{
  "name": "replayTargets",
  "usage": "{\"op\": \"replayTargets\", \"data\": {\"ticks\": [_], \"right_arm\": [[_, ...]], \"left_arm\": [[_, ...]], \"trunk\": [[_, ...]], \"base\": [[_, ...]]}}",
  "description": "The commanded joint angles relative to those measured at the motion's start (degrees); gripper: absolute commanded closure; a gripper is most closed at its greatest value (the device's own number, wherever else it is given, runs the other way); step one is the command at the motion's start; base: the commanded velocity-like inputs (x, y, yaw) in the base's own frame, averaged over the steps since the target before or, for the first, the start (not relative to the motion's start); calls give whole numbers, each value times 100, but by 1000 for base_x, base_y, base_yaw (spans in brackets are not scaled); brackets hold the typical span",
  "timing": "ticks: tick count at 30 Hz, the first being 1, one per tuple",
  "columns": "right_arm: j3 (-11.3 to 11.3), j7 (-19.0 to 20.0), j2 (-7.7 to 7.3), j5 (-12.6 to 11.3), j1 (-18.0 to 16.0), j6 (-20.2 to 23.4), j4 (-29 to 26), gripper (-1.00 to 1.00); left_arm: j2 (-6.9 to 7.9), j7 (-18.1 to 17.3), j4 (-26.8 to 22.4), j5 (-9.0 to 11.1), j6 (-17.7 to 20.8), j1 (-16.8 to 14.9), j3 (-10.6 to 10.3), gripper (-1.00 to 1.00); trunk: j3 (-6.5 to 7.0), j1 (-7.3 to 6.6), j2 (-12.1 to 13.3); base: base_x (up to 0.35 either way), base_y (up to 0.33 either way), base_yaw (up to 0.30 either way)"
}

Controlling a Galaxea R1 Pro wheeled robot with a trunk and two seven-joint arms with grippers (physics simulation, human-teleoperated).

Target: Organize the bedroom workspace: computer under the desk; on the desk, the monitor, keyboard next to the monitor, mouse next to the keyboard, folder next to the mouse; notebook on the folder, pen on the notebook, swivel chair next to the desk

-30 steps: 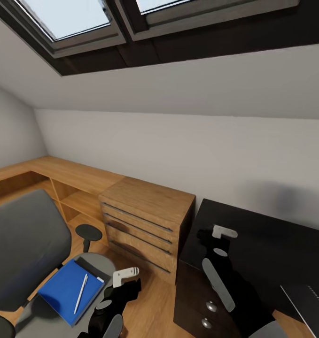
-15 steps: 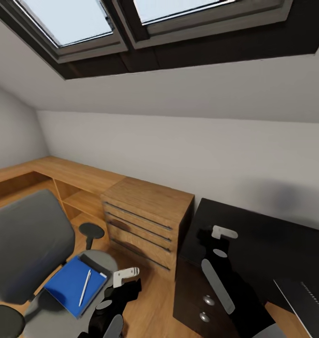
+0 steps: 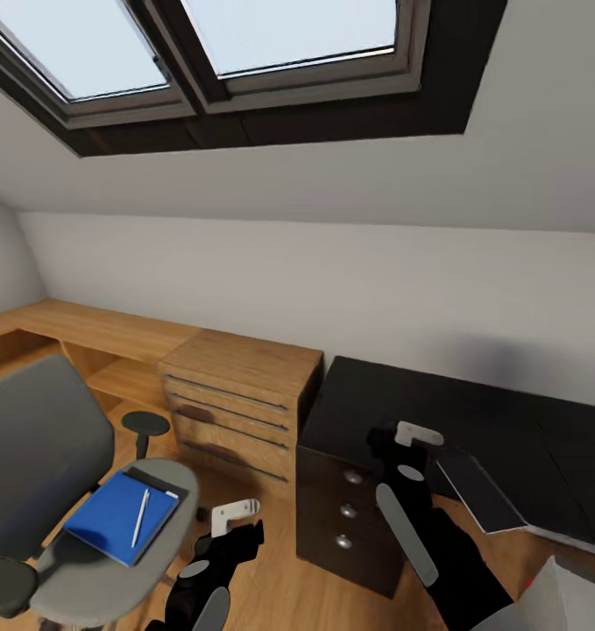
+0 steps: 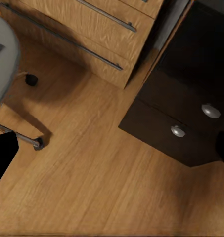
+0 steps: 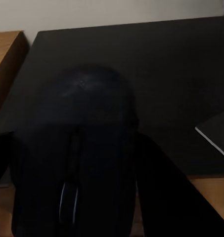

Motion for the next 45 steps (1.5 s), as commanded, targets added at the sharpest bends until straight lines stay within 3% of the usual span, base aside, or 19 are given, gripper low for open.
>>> {"op": "replayTargets", "data": {"ticks": [1, 8, 18, 30, 33, 38, 40, 43, 44, 45], "right_arm": [[10, -46, -4, -46, -5, -14, -5, 100], [3, -53, -14, -46, -5, -85, -3, 100], [1, -54, -17, -46, -4, -90, -5, 100], [-30, -51, -38, -9, -7, -97, 10, 100], [-27, -24, -121, 70, -7, -150, 159, 100], [-49, 281, -429, 191, -10, -351, 399, 100], [-113, 493, -522, 194, -11, -365, 417, 100], [-533, 996, -690, 193, -14, -369, 574, 100], [-778, 1244, -748, 198, -23, -365, 766, 100], [-1159, 1631, -926, 202, -44, -350, 1056, 100]], "left_arm": [[2, 50, -9, 51, 11, -4, -7, -100], [2, 50, -5, 53, 8, -4, -4, -100], [2, 59, -3, 60, 7, -4, 2, -100], [2, 59, 0, 51, 7, -4, 2, -100], [2, 62, -1, 51, 7, -4, 2, -100], [4, 67, 0, 51, 7, -4, 2, -100], [4, 65, 0, 51, 7, -4, 2, -100], [8, 65, 1, 51, 7, -4, 2, -100], [9, 65, 1, 51, 7, -4, 2, -100], [10, 62, 1, 51, 7, -4, 2, -100]], "trunk": [[-5, -3, -6], [11, -3, -6], [12, -3, -6], [14, -3, -6], [25, -3, -6], [48, -3, -6], [56, -3, -6], [68, -3, -6], [71, -3, -6], [75, -3, -6]], "base": [[-337, 0, -275], [-305, 0, -278], [-35, 0, -275], [0, 0, -29], [0, 0, -139], [0, 0, -227], [0, 0, -262], [0, 0, -269], [0, 0, -272], [0, 0, -273]]}}
